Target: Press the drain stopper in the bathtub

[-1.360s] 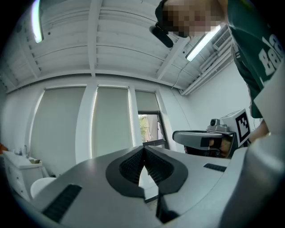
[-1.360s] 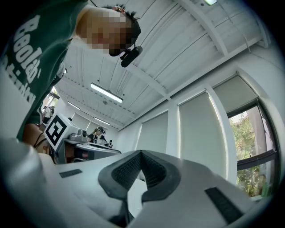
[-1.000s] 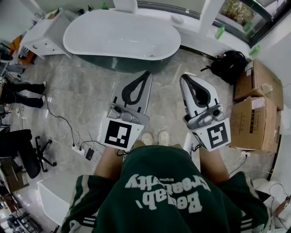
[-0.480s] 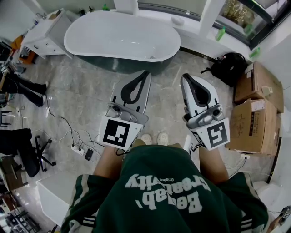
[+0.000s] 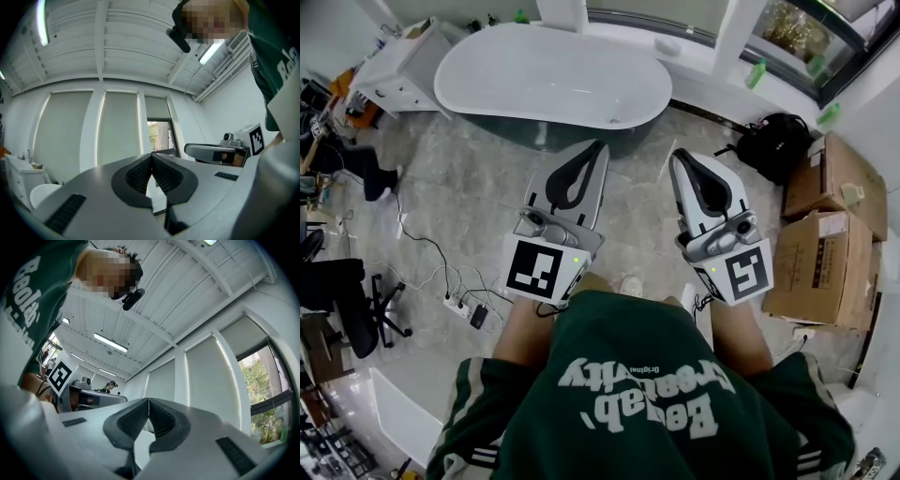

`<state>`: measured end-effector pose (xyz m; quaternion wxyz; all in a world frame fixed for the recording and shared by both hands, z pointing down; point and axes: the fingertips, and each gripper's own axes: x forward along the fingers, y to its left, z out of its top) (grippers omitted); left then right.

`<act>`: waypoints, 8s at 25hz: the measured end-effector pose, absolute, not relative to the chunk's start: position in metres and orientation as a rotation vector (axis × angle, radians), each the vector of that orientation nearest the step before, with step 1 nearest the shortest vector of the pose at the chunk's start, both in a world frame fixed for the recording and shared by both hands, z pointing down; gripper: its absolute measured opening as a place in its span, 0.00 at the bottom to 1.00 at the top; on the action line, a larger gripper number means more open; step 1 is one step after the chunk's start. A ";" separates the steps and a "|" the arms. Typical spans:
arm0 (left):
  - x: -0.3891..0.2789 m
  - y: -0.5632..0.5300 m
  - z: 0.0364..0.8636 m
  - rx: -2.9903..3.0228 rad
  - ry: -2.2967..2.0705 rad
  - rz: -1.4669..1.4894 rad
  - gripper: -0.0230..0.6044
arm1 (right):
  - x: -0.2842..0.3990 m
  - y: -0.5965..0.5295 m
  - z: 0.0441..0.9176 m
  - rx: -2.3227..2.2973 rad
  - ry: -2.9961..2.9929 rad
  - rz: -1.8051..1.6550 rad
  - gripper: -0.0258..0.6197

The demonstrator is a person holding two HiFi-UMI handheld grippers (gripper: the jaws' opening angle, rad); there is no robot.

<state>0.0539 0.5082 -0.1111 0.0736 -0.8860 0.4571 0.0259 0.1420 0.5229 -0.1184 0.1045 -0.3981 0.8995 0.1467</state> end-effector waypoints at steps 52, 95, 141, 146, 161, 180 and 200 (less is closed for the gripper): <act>0.015 0.033 -0.079 -2.787 1.097 -0.028 0.05 | 0.079 0.059 -0.076 -1.432 2.644 0.313 0.06; 0.057 -0.048 -0.001 -2.694 1.291 -0.281 0.05 | 0.107 -0.030 0.036 -1.207 2.954 0.067 0.06; -0.076 -0.154 0.410 -2.943 1.438 -0.431 0.04 | -0.005 -0.124 0.531 -1.254 3.507 -0.450 0.06; -0.061 -0.162 0.452 -2.932 1.537 -0.455 0.04 | 0.009 -0.126 0.589 -1.137 3.574 -0.512 0.06; -0.039 -0.178 0.540 -2.933 1.619 -0.474 0.04 | 0.026 -0.153 0.735 -0.903 3.797 -0.573 0.06; -0.056 -0.195 0.598 -3.012 1.788 -0.555 0.04 | 0.024 -0.158 0.869 -0.659 4.138 -0.513 0.06; -0.062 -0.191 0.617 -2.981 1.860 -0.599 0.04 | 0.019 -0.146 0.945 -0.532 4.282 -0.697 0.06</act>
